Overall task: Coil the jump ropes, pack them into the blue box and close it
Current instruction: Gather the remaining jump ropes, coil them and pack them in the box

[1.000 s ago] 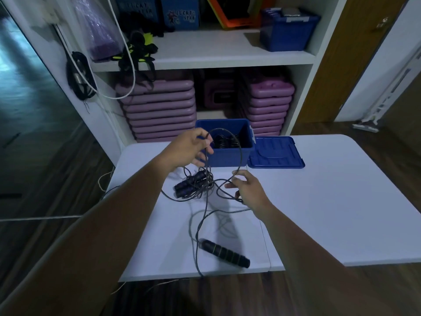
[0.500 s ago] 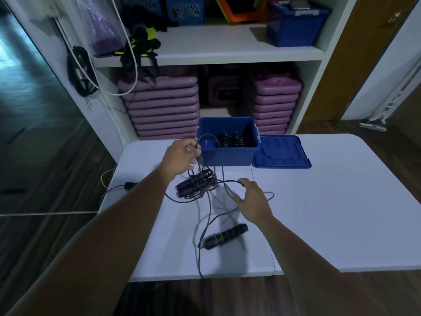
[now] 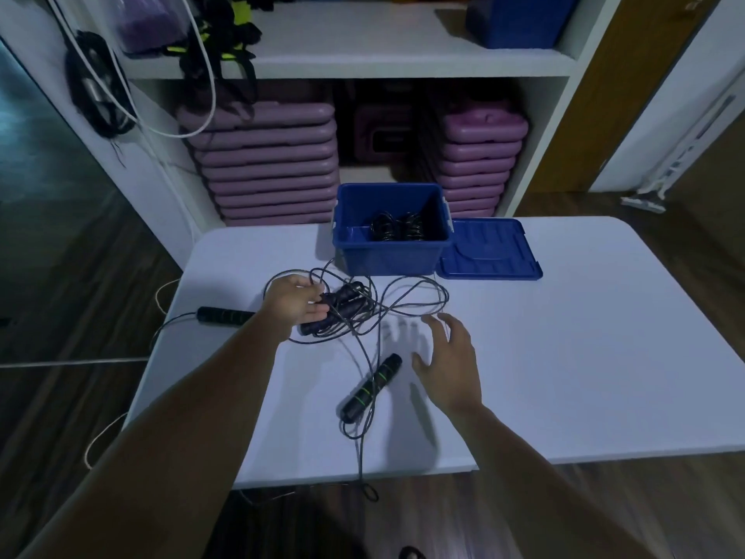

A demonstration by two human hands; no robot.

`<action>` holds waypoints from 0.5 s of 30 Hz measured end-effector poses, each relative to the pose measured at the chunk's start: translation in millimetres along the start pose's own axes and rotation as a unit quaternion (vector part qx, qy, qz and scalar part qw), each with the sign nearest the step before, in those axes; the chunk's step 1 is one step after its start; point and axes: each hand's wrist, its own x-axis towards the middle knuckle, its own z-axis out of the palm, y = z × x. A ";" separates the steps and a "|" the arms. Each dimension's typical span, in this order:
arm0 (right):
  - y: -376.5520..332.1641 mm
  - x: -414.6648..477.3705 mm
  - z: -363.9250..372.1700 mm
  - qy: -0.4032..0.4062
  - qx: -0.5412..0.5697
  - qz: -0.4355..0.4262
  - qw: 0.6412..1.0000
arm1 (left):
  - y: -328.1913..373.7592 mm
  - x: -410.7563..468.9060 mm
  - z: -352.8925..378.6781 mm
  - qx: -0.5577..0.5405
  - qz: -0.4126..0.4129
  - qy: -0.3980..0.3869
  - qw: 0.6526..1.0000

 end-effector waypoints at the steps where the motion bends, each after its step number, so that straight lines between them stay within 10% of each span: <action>1: 0.3 -3.3 1.6 0.011 -0.007 0.002 1.000 | -3.7 1.4 1.2 -0.009 -0.012 0.003 1.000; 9: -6.0 -29.6 30.9 -0.368 0.122 0.155 0.909 | -28.7 2.5 17.0 -0.139 -0.073 0.016 0.987; 15: -17.2 -44.8 57.0 -0.368 0.226 0.233 0.871 | -43.1 -11.3 17.2 -0.183 -0.081 -0.010 0.980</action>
